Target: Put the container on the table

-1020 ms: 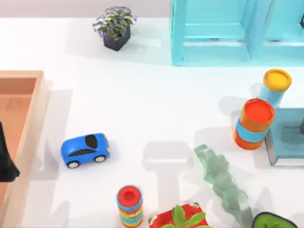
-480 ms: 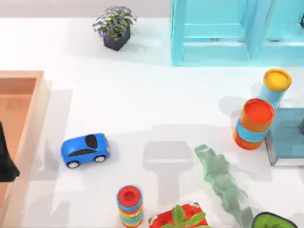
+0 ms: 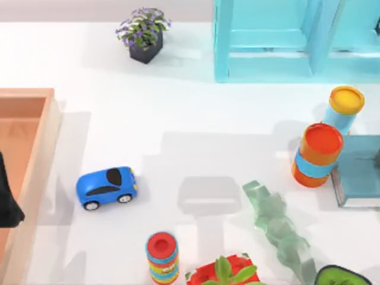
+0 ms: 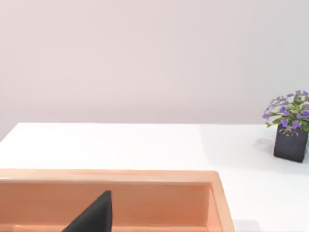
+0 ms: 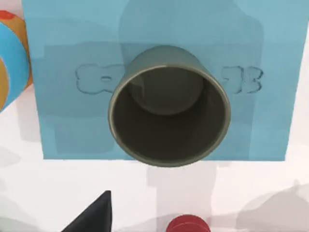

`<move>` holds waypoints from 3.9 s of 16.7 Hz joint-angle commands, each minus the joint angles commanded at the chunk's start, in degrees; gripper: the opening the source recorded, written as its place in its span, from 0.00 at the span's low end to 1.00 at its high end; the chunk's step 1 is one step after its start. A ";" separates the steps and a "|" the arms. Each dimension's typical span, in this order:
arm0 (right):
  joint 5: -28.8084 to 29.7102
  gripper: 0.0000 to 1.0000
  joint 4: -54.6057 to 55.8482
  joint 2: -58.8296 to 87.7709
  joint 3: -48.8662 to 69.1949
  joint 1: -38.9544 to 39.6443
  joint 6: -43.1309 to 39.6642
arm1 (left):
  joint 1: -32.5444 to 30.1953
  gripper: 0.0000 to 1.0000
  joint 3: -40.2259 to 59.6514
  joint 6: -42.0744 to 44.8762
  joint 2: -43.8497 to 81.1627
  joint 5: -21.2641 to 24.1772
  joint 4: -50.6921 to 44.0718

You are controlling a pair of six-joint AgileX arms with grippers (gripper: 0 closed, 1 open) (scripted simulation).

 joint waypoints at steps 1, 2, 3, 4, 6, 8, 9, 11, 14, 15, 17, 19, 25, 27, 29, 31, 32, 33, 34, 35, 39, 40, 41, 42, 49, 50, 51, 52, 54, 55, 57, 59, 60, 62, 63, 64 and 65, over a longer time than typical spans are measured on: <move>0.00 1.00 0.00 0.00 0.00 0.00 0.00 | 0.00 1.00 0.00 0.00 0.00 0.00 0.00; 0.00 1.00 0.00 0.00 0.00 0.00 0.00 | 0.00 1.00 0.00 0.00 0.00 0.00 0.00; -0.02 1.00 0.14 -0.14 -0.16 0.32 0.02 | 0.00 1.00 0.00 0.00 0.00 0.00 0.00; -0.02 1.00 0.31 -0.14 -0.34 0.29 0.05 | 0.00 1.00 0.00 0.00 0.00 0.00 0.00; 0.00 1.00 2.39 -0.02 -2.44 0.20 0.19 | 0.00 1.00 0.00 0.00 0.00 0.00 0.00; 0.00 1.00 6.86 0.31 -6.66 0.23 0.25 | 0.00 1.00 0.00 0.00 0.00 0.00 0.00; 0.00 1.00 9.88 0.55 -9.25 0.26 0.27 | 0.00 1.00 0.00 0.00 0.00 0.00 0.00; 0.01 1.00 16.14 1.09 -14.51 0.30 0.32 | 0.00 1.00 0.00 0.00 0.00 0.00 0.00; 0.01 1.00 21.59 1.77 -19.70 0.35 0.38 | 0.00 1.00 0.00 0.00 0.00 0.00 0.00; 0.01 1.00 22.17 1.89 -20.26 0.35 0.38 | 0.00 1.00 0.00 0.00 0.00 0.00 0.00; 0.01 1.00 22.24 1.91 -20.33 0.35 0.38 | 0.00 1.00 0.00 0.00 0.00 0.00 0.00; 0.01 1.00 22.24 1.91 -20.33 0.35 0.38 | 0.00 1.00 0.00 0.00 0.00 0.00 0.00; 0.01 0.55 22.24 1.91 -20.33 0.35 0.38 | 0.00 1.00 0.00 0.00 0.00 0.00 0.00; 0.01 0.40 22.24 1.91 -20.33 0.35 0.38 | 0.00 1.00 0.00 0.00 0.00 0.00 0.00; 0.01 0.25 22.24 1.91 -20.33 0.35 0.38 | 0.00 1.00 0.00 0.00 0.00 0.00 0.00; 0.01 0.10 22.24 1.91 -20.33 0.35 0.38 | 0.00 1.00 0.00 0.00 0.00 0.00 0.00; 0.01 0.02 22.24 1.91 -20.33 0.35 0.38 | 0.00 1.00 0.00 0.00 0.00 0.00 0.00; 0.01 0.00 22.24 1.91 -20.33 0.35 0.38 | 0.00 1.00 0.00 0.00 0.00 0.00 0.00; 0.01 0.00 22.24 1.91 -20.33 0.35 0.38 | 0.00 1.00 0.00 0.00 0.00 0.00 0.00; 0.01 0.00 22.24 1.91 -20.33 0.35 0.38 | 0.00 1.00 0.00 0.00 0.00 0.00 0.00; 0.01 0.00 22.24 1.91 -20.33 0.35 0.38 | 0.00 1.00 0.00 0.00 0.00 0.00 0.00; 0.01 0.00 22.24 1.91 -20.33 0.35 0.38 | 0.00 1.00 0.00 0.00 0.00 0.00 0.00; 0.00 0.00 22.22 1.86 -20.30 0.33 0.42 | 0.00 1.00 0.00 0.00 0.00 0.00 0.00; -0.03 0.00 22.07 1.82 -20.09 0.32 0.42 | 0.00 1.00 0.00 0.00 0.00 0.00 0.00; -0.04 0.00 11.72 0.04 -11.76 0.23 0.32 | 0.00 1.00 0.00 0.00 0.00 0.00 0.00; -0.01 0.00 11.35 -0.16 -11.44 0.23 0.30 | 0.00 1.00 0.00 0.00 0.00 0.00 0.00; -0.01 0.00 11.35 -0.16 -11.44 0.23 0.30 | 0.00 1.00 0.00 0.00 0.00 0.00 0.00; -0.01 0.00 11.35 -0.16 -11.44 0.23 0.30 | 0.00 1.00 0.00 0.00 0.00 0.00 0.00; -0.08 0.00 11.51 0.09 -11.51 0.33 0.46 | 0.00 1.00 0.00 0.00 0.00 0.00 0.00; -0.35 0.00 11.55 -0.04 -10.89 0.70 1.11 | 0.00 1.00 0.00 0.00 0.00 0.00 0.00; -0.96 0.00 10.86 0.07 -7.93 3.10 4.09 | 0.00 1.00 0.00 0.00 0.00 0.00 0.00; -1.02 0.00 8.46 2.03 -2.69 7.82 9.37 | 0.00 1.00 0.00 0.00 0.00 0.00 0.00; -0.91 0.00 6.86 3.64 0.79 10.91 12.82 | 0.00 1.00 0.00 0.00 0.00 0.00 0.00; -0.73 0.00 3.81 6.61 9.22 17.47 20.79 | 0.00 1.00 0.00 0.00 0.00 0.00 0.00; -0.76 0.00 2.69 7.46 13.59 20.49 24.47 | 0.00 1.00 0.00 0.00 0.00 0.00 0.00; -0.86 0.00 1.81 8.04 17.44 23.22 27.50 | 0.00 1.00 0.00 0.00 0.00 0.00 0.00; -0.97 0.00 1.02 8.82 20.73 25.48 29.95 | 0.00 1.00 0.00 0.00 0.00 0.00 0.00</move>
